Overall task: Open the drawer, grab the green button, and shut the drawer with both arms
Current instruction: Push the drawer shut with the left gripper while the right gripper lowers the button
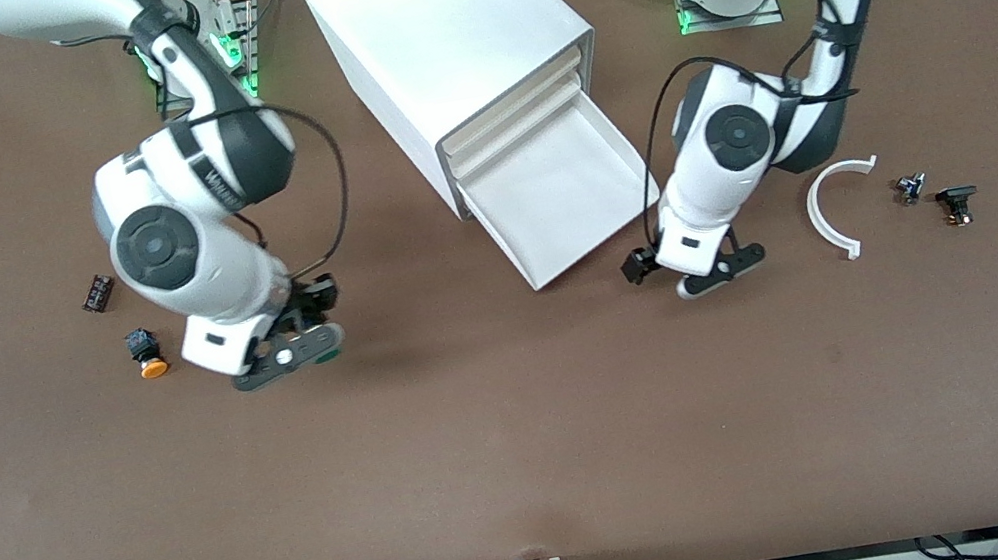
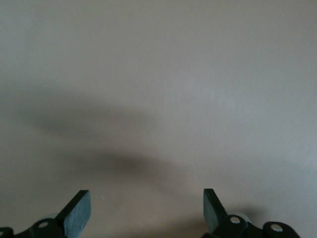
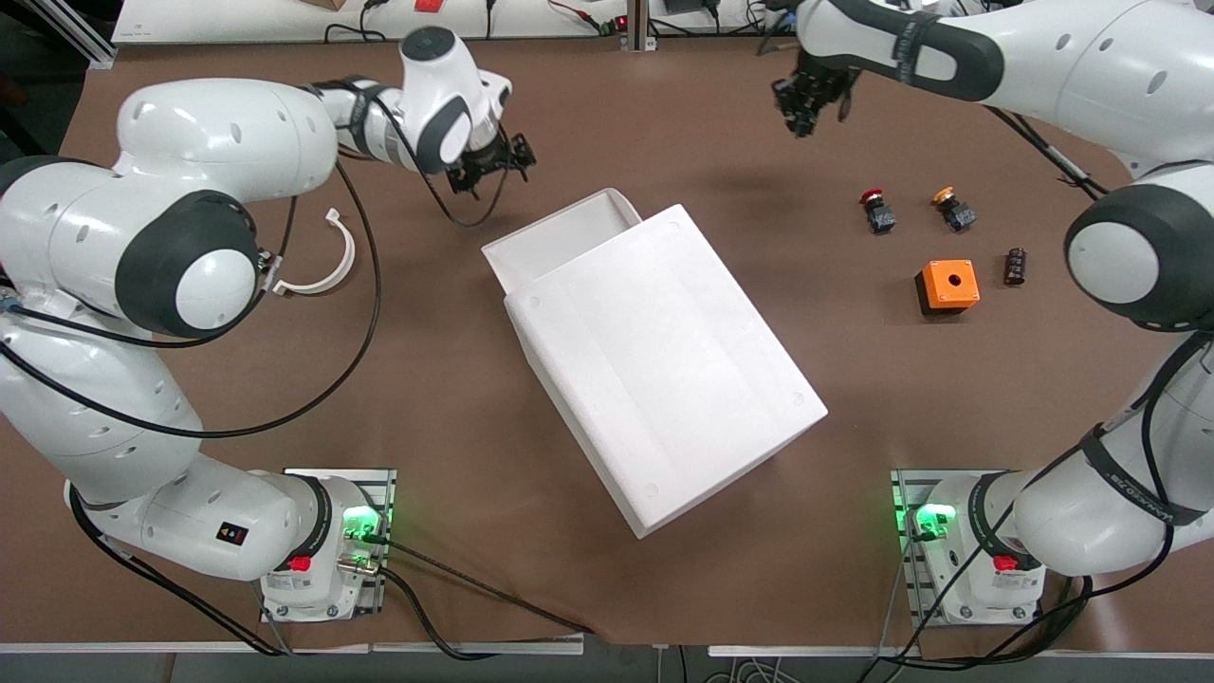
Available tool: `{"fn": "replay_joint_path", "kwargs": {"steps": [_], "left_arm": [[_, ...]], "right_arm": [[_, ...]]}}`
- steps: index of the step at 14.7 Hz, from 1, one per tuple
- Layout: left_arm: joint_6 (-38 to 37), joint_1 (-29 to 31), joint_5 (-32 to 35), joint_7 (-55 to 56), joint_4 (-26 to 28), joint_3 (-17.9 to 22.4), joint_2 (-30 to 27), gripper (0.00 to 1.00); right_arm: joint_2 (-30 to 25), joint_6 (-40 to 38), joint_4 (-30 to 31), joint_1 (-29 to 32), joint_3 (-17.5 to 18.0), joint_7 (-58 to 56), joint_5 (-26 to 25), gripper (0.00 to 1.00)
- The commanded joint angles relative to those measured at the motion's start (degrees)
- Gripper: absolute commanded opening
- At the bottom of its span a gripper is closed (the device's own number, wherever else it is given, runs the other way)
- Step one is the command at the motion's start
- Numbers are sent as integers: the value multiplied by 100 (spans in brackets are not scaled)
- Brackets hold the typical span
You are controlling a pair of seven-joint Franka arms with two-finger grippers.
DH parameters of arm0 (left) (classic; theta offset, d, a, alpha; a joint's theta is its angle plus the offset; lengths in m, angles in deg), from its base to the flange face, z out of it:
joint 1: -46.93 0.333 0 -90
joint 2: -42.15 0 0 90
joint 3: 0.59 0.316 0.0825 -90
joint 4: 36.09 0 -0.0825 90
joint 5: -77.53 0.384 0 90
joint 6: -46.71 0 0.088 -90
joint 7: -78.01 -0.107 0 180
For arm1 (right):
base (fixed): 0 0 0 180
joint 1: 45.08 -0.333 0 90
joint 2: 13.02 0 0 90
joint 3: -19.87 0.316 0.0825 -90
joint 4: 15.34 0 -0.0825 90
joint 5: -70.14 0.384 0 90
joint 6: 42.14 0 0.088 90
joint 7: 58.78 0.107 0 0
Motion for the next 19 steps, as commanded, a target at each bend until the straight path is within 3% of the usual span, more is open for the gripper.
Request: {"fn": "replay_joint_path", "kwargs": {"steps": [1,5,11,16,17,18,19], "left_arm": [[97,-37,146,511,365,-342,-130,100],[71,-37,94,979,524,-677,-139,100],[9,-28,32,892,946,-1564,-262,100],[-184,-11,32,873,955,-1697,-394,100],[-193,-11,32,873,990,-1767,-394,100],[-228,-11,32,873,1077,-1794,-394,100],[-220,-11,32,865,1130,-1837,-385,100]], "right_arm": [[-338,144,604,378,73,512,63,11],[-277,844,1296,556,116,1208,98,11],[-347,2049,2326,538,327,1429,2,11],[-198,2561,2617,538,319,1429,-227,19],[-198,2543,2608,538,327,1473,-219,38],[-206,2526,2591,538,328,1630,-218,85],[-232,2508,2565,538,328,1736,-218,100]]}}
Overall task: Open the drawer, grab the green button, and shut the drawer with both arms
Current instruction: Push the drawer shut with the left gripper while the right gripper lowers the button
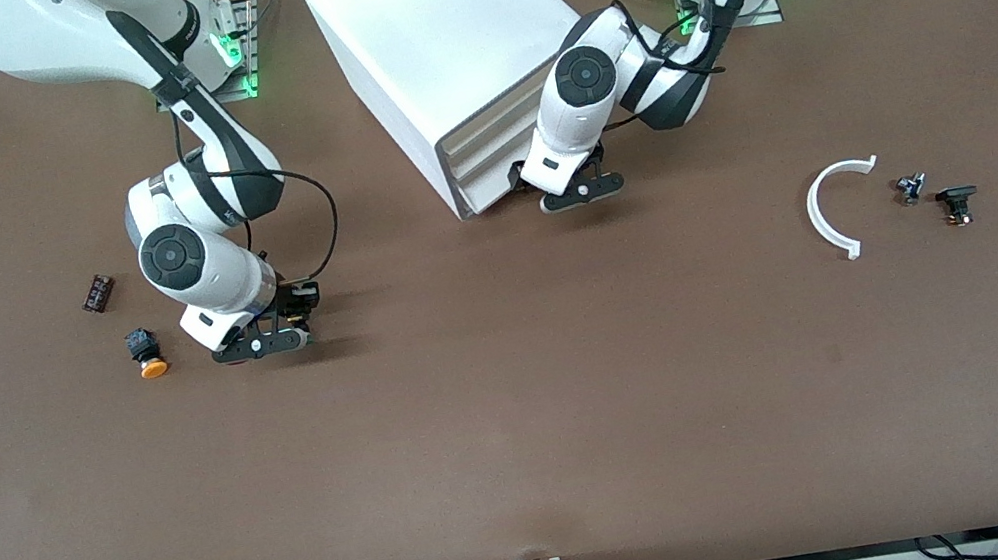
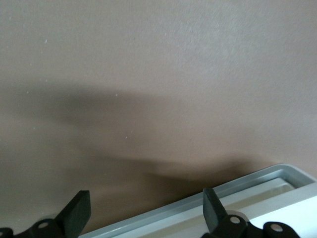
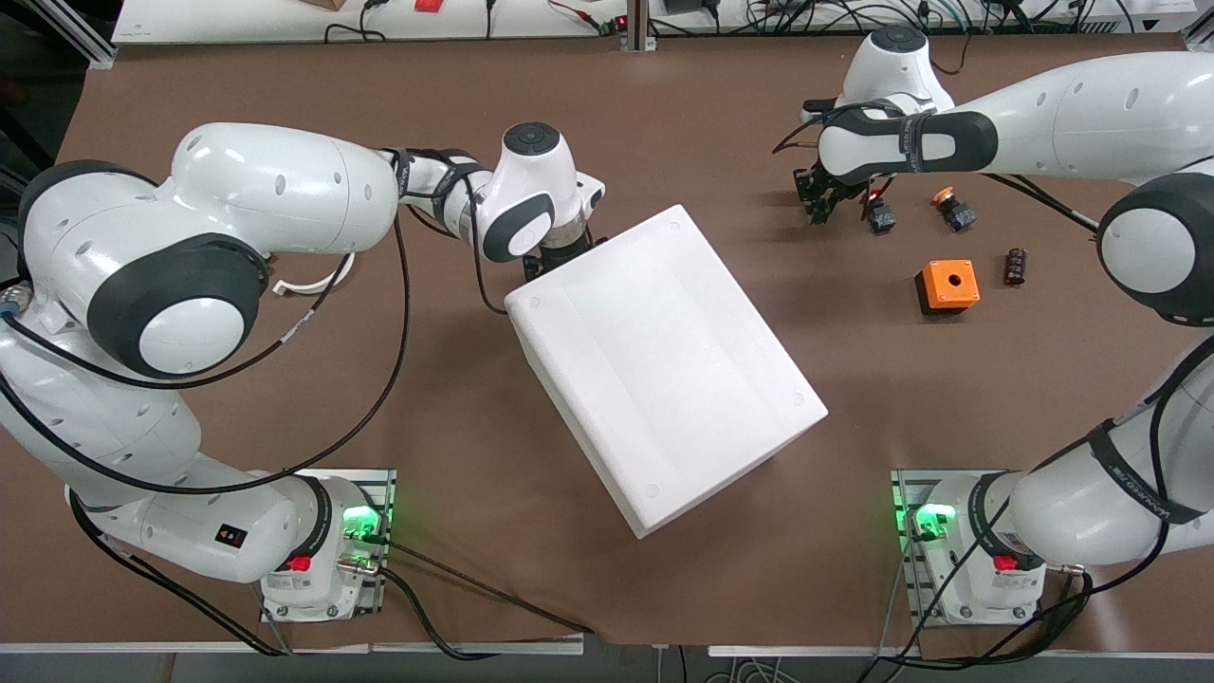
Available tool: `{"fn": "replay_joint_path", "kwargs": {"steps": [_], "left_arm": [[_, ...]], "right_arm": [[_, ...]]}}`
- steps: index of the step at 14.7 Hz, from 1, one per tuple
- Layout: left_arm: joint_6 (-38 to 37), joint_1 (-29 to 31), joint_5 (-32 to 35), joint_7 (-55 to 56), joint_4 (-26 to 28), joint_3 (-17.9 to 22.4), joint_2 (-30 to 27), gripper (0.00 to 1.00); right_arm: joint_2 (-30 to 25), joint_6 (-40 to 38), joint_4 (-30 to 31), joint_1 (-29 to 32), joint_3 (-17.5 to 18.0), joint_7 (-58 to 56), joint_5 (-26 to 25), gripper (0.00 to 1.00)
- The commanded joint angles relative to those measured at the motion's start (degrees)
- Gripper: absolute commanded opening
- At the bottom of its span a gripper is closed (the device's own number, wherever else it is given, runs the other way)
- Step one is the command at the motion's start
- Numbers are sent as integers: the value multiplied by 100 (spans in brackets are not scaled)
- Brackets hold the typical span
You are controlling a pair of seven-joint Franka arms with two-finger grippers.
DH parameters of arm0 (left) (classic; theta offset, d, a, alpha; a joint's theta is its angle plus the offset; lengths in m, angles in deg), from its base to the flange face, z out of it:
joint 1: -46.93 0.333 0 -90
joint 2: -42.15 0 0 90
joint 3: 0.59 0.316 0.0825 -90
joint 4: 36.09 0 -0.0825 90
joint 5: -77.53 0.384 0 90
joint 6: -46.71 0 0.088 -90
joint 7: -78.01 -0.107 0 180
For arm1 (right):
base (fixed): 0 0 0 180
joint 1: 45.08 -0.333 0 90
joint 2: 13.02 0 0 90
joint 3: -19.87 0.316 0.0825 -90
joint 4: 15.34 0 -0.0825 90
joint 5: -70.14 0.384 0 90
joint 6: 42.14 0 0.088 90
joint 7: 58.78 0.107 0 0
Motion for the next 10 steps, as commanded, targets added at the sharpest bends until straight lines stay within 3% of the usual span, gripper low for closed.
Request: {"fn": "replay_joint_path", "kwargs": {"steps": [1,4,10], "left_arm": [[-63,47,12,4,296,-157,-200,100],[-63,64,3,13,287,-429,-261,100],[7,388,38,4,200,-483,-393,100]], "right_arm": [[-179,11,46,28,34,342,-89,100],[-355,-646,-357,28,43,403,-81,100],[-399,-3027,-2245,133,-27,509,-72,100]]}}
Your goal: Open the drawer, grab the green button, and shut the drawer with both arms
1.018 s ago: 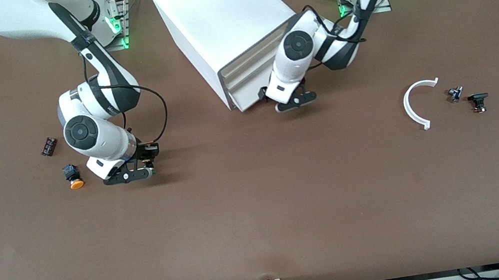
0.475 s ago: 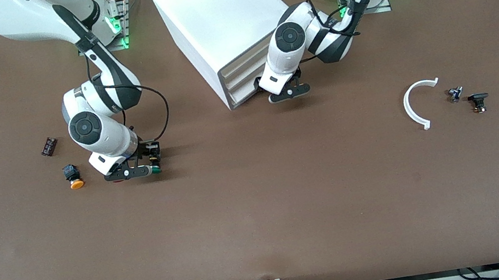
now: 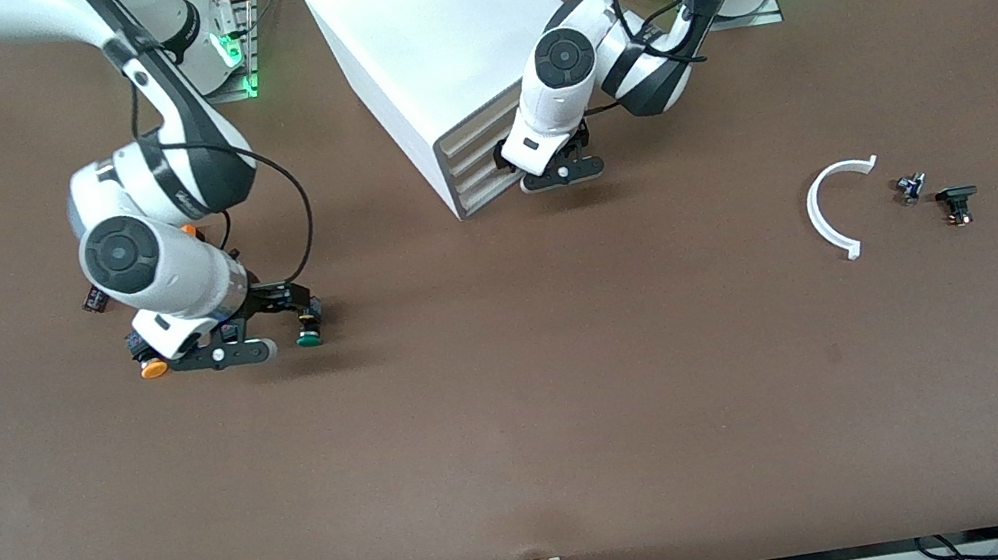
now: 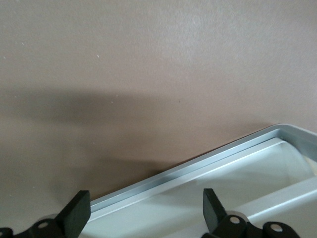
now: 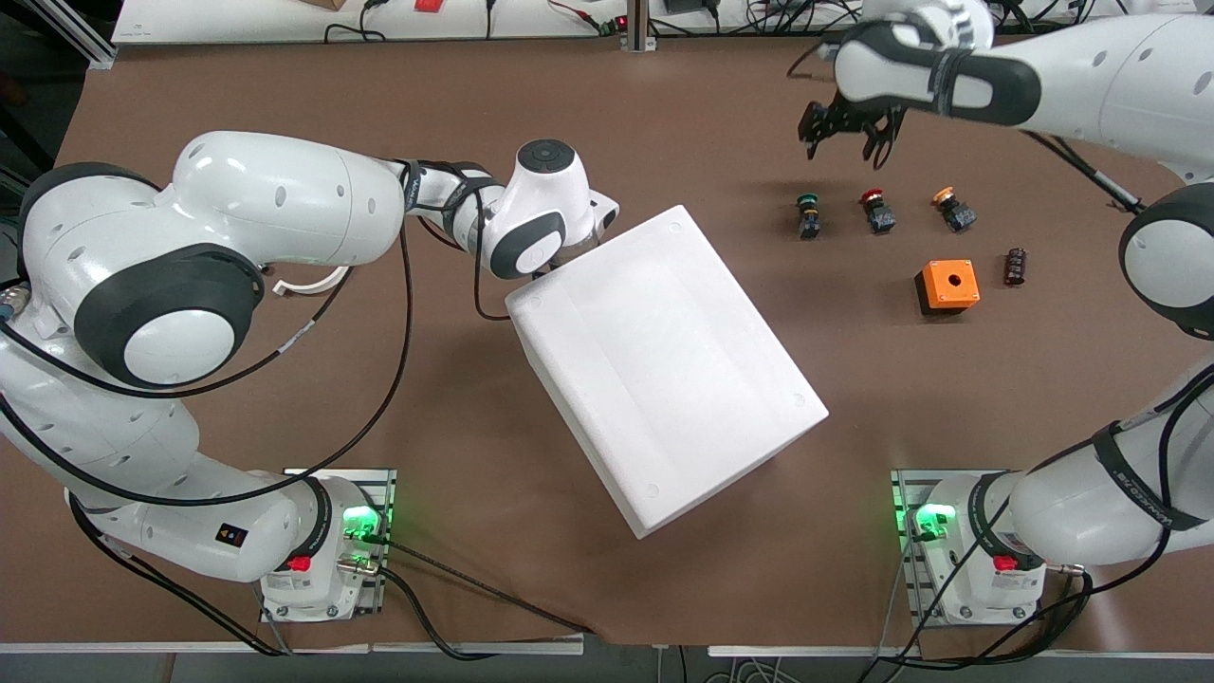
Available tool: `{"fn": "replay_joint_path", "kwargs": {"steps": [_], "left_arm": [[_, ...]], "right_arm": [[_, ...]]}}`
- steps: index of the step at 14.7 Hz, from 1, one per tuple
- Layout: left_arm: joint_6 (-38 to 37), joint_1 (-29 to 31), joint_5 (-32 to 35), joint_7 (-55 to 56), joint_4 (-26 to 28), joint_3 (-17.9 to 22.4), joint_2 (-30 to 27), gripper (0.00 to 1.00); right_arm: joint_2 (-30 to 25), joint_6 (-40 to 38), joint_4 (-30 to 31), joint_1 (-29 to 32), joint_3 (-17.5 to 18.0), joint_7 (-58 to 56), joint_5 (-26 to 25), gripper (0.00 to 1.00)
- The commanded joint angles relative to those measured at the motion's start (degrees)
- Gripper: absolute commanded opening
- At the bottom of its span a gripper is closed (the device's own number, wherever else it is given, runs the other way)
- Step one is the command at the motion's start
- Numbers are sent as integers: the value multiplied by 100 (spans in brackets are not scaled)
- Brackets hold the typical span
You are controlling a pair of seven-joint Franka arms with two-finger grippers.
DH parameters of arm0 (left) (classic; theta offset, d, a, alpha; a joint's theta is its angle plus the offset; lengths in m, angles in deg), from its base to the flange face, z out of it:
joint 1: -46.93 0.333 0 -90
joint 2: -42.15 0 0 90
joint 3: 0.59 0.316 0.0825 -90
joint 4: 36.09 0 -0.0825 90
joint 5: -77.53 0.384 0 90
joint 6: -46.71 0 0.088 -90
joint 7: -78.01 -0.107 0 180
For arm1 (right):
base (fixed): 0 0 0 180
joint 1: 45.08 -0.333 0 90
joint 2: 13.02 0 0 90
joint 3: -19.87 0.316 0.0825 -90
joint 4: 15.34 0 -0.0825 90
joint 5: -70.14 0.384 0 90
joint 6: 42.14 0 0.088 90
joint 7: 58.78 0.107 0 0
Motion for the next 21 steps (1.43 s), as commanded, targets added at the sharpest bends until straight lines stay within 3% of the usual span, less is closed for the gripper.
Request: {"fn": "replay_joint_path", "kwargs": {"steps": [1,5,7,9,12,16,19,21], "left_arm": [[53,463,81,-12,-15,-65,-339,100],[124,1061,99,-12,-358,408,-717,100],[37,1202,108,-483,-639,804,-875,100],[-226,1631,65,-1606,-658,858,-1173,100],[-1269,1862,47,-2751,-893,1225,-1867,100],[-3931,1862,29,-3825,-2623,1710,-2141,100],[-4665,1862,99,-4150,-3153,1973,-2291,100],[-4684,1862,99,-4694,-3154,2307,-2361,100]], "right_arm": [[60,-1042,-981,210,-5,120,-80,100],[69,-1677,-1730,361,-23,94,-869,100],[34,-1923,-2115,352,-372,24,-1134,100],[-168,-1959,-2188,448,-628,-29,-1092,100],[-589,-2222,-1987,966,-673,-265,-707,100],[-995,-2092,-1371,1134,-1103,-1589,-467,100],[-1231,-2004,-1029,1126,-1315,-2042,-81,100],[-1817,-1497,-207,1126,-1280,-2051,-80,100]]}}
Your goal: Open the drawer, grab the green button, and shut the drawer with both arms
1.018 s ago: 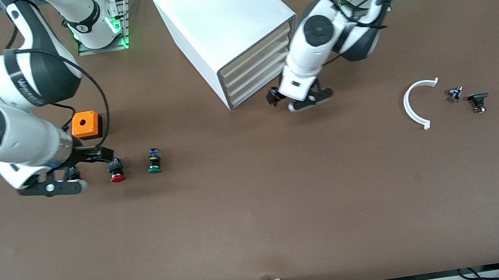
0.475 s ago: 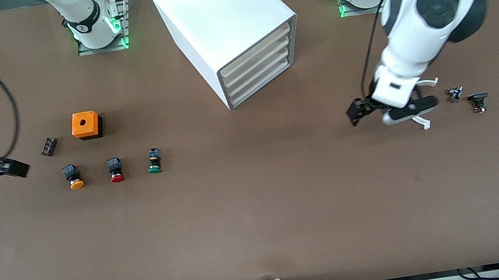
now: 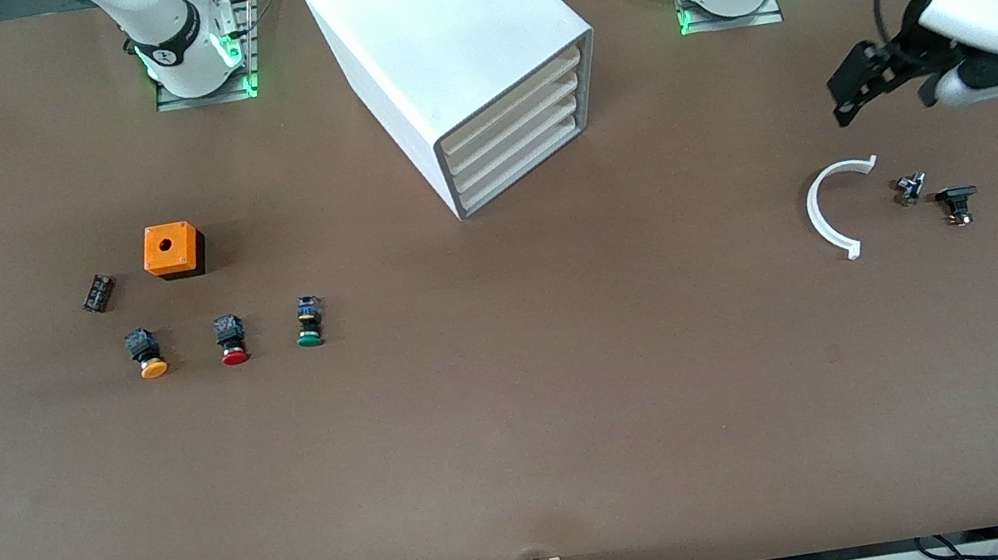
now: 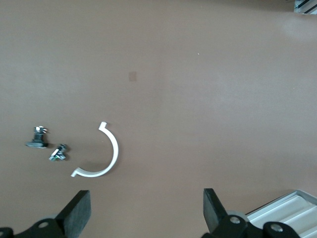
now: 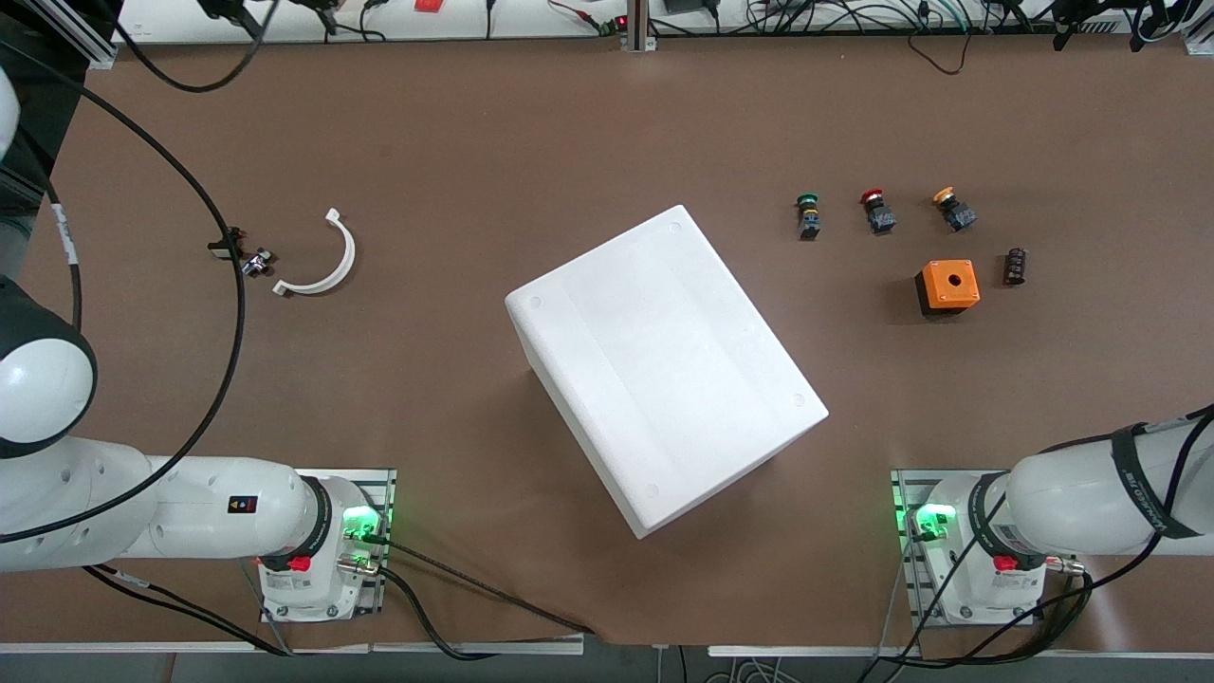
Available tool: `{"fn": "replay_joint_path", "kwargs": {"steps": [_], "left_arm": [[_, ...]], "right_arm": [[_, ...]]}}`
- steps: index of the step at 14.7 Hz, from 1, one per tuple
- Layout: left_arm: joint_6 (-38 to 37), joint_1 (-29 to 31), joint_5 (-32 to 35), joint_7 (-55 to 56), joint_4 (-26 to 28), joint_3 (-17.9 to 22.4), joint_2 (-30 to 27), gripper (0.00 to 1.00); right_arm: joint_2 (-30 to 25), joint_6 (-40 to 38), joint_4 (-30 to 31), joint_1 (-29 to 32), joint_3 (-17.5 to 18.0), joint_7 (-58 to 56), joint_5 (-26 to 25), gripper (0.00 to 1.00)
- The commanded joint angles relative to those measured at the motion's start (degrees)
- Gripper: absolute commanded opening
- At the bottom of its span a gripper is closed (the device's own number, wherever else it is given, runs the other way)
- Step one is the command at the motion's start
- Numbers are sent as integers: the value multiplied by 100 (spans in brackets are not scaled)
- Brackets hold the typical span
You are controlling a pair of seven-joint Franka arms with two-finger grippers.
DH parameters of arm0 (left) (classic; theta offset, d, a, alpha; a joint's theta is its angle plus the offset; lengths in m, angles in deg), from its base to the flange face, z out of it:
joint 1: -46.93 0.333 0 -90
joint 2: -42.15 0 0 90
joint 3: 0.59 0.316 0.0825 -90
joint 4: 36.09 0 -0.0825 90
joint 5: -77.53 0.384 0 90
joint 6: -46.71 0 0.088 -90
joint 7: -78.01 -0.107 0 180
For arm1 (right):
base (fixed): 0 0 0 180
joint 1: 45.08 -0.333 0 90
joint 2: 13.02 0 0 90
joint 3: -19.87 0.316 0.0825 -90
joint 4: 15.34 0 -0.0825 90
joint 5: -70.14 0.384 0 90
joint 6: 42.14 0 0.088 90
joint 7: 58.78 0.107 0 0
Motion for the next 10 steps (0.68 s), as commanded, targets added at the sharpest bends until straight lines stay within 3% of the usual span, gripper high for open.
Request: {"fn": "replay_joint_path", "kwargs": {"steps": [1,2,10], "left_arm": [[-127,-24,71,-768,-84,371,99,100],[-127,-24,80,-805,-49,381,108,100],[-294,-24,54,-796,-127,381,231,100]], "right_arm": [[-1159,903,1572,2,46,-116,93,100],[-1337,959,1796,2,54,-134,84,100],[-1295,801,1684,-6,54,-301,120,100]]}}
